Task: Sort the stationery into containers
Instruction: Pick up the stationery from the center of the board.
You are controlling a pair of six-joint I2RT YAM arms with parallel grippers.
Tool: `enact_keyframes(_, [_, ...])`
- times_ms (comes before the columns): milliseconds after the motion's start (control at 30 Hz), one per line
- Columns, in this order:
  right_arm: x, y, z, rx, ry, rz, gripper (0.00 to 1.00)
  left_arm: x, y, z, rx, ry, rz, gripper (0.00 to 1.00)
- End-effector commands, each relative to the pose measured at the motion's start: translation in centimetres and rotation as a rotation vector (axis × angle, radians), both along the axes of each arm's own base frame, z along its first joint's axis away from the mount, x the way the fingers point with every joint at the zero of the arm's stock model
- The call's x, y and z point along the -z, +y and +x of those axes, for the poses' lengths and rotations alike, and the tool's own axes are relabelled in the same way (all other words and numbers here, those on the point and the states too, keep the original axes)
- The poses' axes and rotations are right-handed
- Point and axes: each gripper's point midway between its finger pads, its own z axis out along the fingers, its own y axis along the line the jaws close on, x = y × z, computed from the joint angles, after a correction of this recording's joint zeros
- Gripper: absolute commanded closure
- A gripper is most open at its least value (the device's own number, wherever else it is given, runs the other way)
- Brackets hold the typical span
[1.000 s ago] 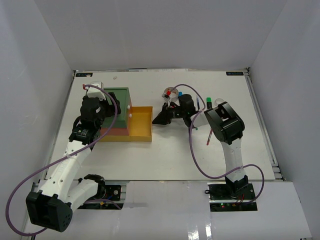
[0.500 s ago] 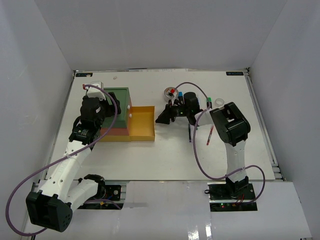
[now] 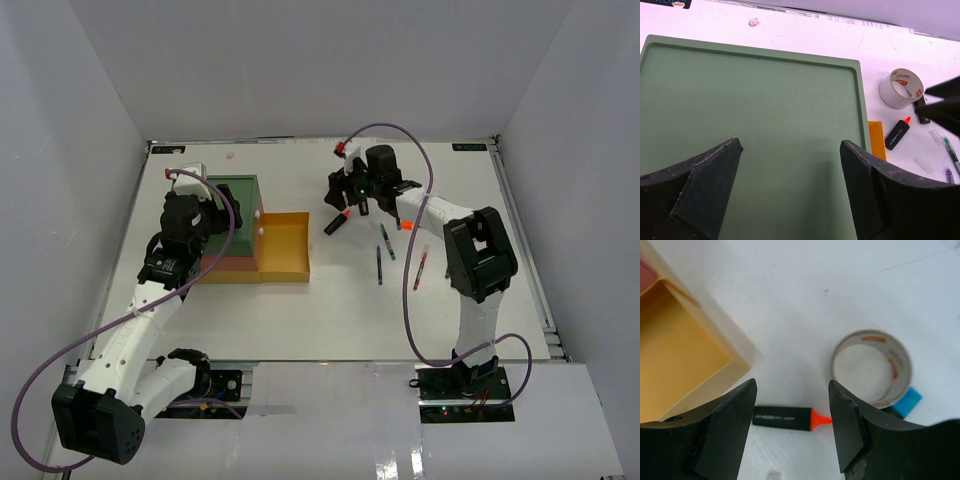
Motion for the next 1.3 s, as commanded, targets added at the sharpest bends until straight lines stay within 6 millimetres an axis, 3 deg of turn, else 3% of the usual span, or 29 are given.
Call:
enact_keyframes(0, [1.1,-2.4,3.1,0.095,-0.055,-0.178,0.34,1.5,0.0,-0.9,0.003,0.066,-0.002,0.09])
enact_keyframes(300, [2.7,-1.7,6.4,0.071,-0.091,-0.244,0.39,1.6,-0.2,-0.9,0.012,0.069,-0.005,0.09])
enact_keyframes(600, [5.0,-0.6,6.5,0.005,-0.064,-0.241,0.44,1.7,-0.2,-0.9,0.014,0.072,-0.004,0.09])
enact_keyframes(767, [5.9,-0.5,6.8,-0.003,-0.065,-0.256,0.53,1.7,-0.2,-0.9,0.014,0.074,-0.004,0.09])
enact_keyframes(933, [6.3,-0.6,6.8,-0.018,-0.071,-0.266,0.68,1.7,-0.3,-0.9,0.019,0.073,-0.006,0.09])
enact_keyframes(1100, [5.7,-0.5,6.9,-0.039,-0.091,-0.274,0.79,1.8,-0.3,-0.9,0.019,0.076,-0.004,0.09])
enact_keyframes(1267, [2.2,0.2,6.1,-0.077,-0.134,-0.240,0.87,1.7,-0.3,-0.9,0.018,0.073,-0.004,0.09])
